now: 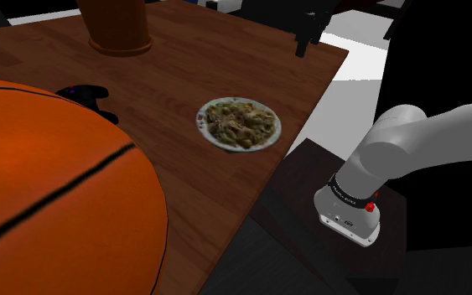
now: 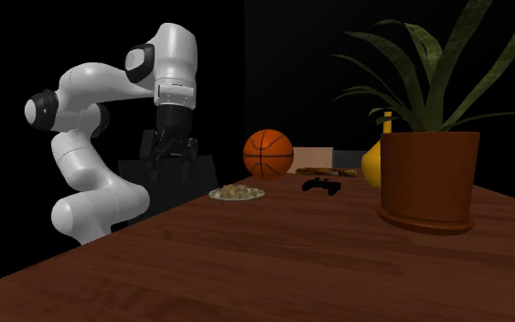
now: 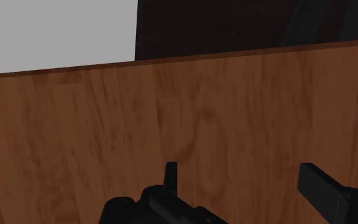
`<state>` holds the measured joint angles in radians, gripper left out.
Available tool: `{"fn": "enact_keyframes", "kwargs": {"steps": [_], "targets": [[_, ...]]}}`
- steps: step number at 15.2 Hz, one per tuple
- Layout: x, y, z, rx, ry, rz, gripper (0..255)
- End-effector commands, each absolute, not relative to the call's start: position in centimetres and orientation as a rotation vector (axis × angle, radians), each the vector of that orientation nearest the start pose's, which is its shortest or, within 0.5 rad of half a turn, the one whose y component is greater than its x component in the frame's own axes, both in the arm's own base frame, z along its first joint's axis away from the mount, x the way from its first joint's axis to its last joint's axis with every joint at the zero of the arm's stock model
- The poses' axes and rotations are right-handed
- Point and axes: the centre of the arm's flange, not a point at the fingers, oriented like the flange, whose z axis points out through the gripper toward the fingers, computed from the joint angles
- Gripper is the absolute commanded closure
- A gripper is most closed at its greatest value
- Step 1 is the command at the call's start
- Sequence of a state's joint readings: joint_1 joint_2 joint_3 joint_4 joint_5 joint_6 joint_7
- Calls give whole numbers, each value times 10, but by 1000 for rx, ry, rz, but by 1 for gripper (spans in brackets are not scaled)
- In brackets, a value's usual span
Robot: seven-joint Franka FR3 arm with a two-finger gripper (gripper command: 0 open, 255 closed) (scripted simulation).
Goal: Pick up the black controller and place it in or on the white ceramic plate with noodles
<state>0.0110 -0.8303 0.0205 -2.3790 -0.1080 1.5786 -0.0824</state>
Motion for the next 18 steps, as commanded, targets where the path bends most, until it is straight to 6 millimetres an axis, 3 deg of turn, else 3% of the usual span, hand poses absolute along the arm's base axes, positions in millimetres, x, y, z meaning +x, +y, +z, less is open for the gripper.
{"fn": "enact_keyframes", "kwargs": {"steps": [1, 18], "targets": [[296, 0, 594, -3261, -174, -43, 0], [372, 187, 561, -3127, -50, -52, 0]]}}
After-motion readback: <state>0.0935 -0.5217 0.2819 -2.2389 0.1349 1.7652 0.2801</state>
